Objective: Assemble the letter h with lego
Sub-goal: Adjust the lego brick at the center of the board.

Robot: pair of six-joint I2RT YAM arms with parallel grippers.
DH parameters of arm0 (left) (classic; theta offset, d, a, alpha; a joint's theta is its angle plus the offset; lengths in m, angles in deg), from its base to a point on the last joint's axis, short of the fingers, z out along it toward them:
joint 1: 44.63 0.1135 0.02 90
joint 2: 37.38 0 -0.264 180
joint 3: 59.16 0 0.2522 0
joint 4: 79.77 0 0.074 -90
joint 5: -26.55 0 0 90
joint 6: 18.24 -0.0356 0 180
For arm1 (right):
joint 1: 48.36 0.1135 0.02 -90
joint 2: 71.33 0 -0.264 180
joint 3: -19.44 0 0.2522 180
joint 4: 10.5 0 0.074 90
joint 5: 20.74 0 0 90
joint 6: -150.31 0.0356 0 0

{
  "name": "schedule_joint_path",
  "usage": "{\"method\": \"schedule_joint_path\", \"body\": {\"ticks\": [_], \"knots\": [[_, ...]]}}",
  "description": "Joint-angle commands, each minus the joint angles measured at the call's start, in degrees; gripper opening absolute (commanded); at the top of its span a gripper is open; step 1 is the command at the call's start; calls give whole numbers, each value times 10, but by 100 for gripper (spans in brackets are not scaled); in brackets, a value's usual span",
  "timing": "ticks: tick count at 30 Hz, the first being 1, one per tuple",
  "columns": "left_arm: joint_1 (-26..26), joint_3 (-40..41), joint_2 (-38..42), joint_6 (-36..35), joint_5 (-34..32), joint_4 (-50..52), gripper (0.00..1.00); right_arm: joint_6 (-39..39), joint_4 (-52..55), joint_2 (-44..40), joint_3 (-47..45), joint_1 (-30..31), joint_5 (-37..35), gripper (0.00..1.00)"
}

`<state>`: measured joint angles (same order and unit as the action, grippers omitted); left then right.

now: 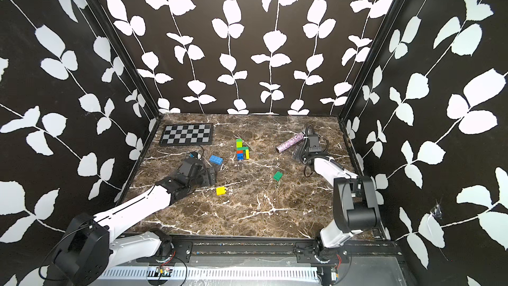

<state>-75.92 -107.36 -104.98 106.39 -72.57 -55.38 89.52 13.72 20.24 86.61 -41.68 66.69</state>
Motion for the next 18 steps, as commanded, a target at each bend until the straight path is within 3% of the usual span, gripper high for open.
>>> {"method": "schedule_joint_path", "body": {"ticks": [1,7,18], "knots": [[4,0,-9,-12,33,-15,99,-44,32,14,20,6,29,90],[4,-6,-20,-13,54,-17,99,-105,87,78,88,6,38,81],[4,-10,-26,-17,68,-18,99,-186,170,185,236,8,0,74]]}}
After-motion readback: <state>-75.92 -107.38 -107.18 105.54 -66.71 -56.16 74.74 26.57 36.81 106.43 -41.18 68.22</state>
